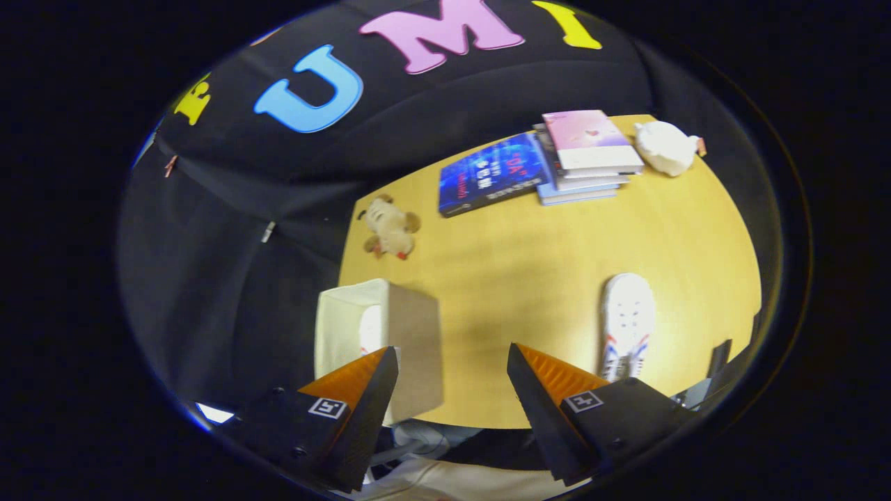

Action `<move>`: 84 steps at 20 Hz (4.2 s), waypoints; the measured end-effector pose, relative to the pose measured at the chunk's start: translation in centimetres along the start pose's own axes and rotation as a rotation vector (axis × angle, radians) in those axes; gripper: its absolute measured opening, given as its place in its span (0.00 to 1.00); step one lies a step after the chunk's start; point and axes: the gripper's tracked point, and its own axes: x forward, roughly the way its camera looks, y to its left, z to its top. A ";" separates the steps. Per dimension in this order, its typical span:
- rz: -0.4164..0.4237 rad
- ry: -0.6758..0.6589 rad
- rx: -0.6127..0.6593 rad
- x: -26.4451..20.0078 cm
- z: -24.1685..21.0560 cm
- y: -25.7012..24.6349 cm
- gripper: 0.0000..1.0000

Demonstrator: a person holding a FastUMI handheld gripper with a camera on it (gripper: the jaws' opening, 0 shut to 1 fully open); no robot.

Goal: Open the storage box then place both shoes into the box .Put the left shoe in first, then the right shoe, with the right side of both shoes facing outward in a uniform manner.

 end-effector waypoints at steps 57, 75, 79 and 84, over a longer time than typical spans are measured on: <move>0.125 0.240 -0.059 6.1 -2.4 16.6 0.15; 0.070 0.335 -0.126 11.9 -6.4 18.8 0.39; 0.048 0.268 -0.173 11.5 -5.8 17.4 0.99; 0.083 0.158 -0.173 10.1 -4.4 17.2 0.99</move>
